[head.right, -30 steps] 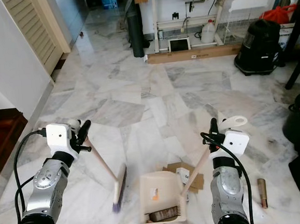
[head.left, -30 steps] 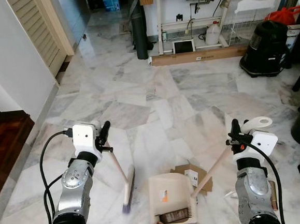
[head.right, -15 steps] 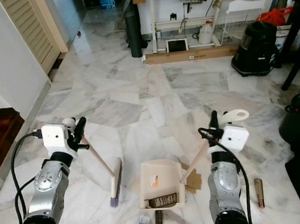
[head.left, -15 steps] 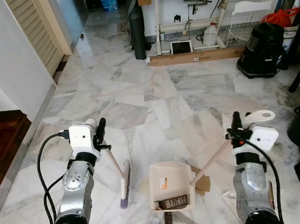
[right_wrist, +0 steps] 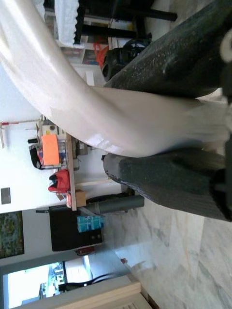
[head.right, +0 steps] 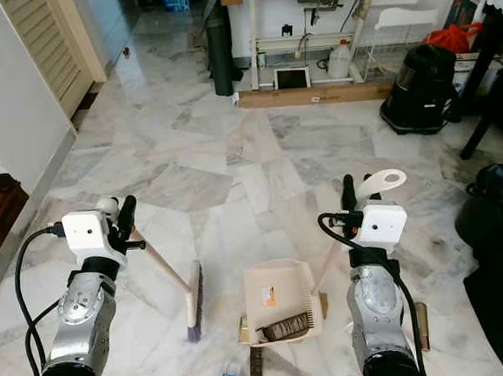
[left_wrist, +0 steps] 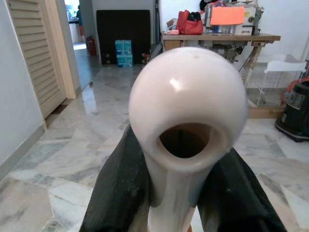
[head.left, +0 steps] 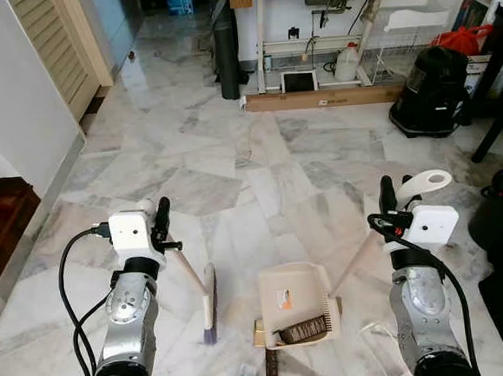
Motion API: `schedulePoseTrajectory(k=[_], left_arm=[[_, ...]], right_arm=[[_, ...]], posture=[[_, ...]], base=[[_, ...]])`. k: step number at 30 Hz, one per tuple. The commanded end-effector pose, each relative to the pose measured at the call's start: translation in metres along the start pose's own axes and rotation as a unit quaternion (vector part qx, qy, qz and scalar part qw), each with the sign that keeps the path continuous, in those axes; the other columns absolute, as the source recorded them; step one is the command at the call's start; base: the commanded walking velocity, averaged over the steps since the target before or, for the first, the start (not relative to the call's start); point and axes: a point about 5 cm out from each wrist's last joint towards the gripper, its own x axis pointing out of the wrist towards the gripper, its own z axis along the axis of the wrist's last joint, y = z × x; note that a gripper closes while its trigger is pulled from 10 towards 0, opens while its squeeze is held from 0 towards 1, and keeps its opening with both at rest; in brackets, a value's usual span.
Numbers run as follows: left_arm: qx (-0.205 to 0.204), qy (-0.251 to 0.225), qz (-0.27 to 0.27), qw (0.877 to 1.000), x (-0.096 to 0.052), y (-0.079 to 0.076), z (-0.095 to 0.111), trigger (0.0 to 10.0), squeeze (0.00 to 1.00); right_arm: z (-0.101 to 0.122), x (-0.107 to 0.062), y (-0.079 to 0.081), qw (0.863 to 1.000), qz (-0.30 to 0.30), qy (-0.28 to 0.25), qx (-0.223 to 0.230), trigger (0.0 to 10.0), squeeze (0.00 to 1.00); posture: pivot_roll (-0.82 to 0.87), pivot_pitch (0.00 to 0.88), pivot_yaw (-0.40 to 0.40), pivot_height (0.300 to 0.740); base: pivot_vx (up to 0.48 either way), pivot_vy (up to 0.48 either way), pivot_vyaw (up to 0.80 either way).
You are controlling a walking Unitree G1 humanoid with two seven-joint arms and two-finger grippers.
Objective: Sweep floor
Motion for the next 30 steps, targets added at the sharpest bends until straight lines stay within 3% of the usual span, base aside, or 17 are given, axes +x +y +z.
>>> schedulePoseTrajectory(k=[1,14,30], left_arm=[[0.019,-0.031,-0.009,0.999,0.006,0.002,0.011,10.0,0.0],[0.02,-0.031,-0.023,0.999,0.007,-0.003,0.012,10.0,0.0],[0.025,-0.025,-0.038,0.999,0.005,-0.009,0.009,10.0,0.0]], right_arm=[[0.01,0.005,0.001,1.0,-0.001,-0.025,0.002,10.0,0.0],[0.006,0.0,0.004,1.0,-0.009,-0.011,0.007,10.0,0.0],[0.005,0.002,0.0,1.0,-0.015,-0.002,0.013,10.0,0.0]], posture=[[-0.02,0.0,0.006,0.74],[-0.02,0.0,0.032,0.74],[-0.02,0.0,0.021,0.74]], base=[[0.0,0.0,0.0],[0.0,0.0,0.75],[0.0,0.0,0.0]])
